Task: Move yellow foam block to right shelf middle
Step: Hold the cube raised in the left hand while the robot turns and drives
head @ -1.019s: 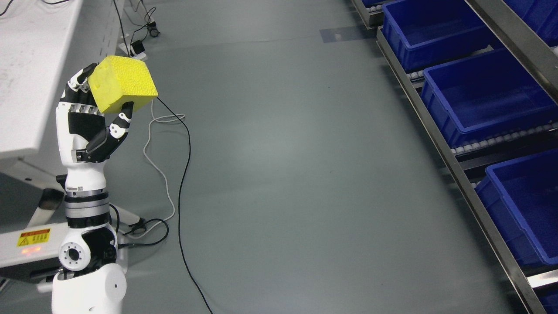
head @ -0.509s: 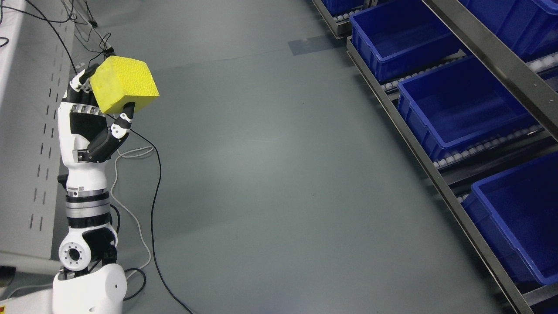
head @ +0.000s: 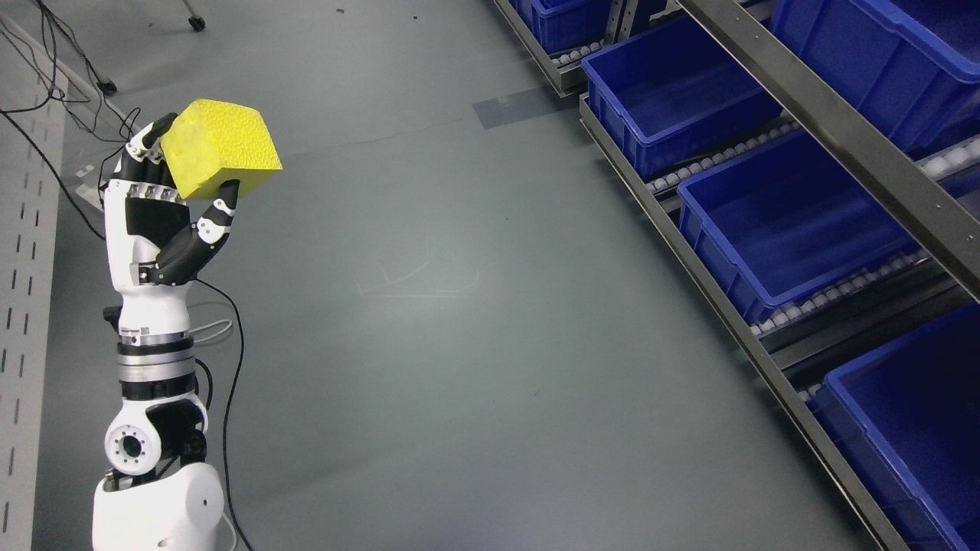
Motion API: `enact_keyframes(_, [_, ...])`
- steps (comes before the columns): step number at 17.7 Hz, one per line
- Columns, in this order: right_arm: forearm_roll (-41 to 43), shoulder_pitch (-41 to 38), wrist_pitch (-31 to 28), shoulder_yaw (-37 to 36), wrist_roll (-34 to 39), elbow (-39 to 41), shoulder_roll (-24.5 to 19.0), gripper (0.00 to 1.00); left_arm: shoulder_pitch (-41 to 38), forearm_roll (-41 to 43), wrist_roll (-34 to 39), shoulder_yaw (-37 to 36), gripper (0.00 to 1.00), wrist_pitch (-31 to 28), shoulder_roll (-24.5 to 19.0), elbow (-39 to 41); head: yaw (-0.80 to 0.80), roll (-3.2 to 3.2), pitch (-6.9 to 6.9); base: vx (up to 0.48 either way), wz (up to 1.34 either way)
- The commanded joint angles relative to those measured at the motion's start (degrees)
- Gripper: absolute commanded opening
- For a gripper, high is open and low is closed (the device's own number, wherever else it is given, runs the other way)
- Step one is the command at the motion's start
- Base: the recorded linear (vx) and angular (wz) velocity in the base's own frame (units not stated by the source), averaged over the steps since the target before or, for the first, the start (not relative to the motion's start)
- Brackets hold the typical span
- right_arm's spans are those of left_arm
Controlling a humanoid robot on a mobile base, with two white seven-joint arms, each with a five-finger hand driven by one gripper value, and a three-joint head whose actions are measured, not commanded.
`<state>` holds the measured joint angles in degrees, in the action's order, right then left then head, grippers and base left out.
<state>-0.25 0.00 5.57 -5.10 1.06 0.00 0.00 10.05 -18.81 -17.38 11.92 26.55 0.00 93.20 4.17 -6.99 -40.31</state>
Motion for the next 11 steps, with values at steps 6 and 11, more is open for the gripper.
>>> enact_keyframes(6, [0.25, 0.18, -0.03, 0.00, -0.01, 1.00, 1.00, 1.00, 0.14, 0.00, -0.03, -0.32, 0.43, 0.00, -1.00, -0.03, 0.00, 0.00, 0.00, 0.296, 0.03])
enact_keyframes(11, [0.25, 0.18, -0.03, 0.00, -0.01, 1.00, 1.00, 1.00, 0.58, 0.00, -0.72, -5.32, 0.43, 0.00, -1.00, 0.05, 0.00, 0.00, 0.00, 0.296, 0.22])
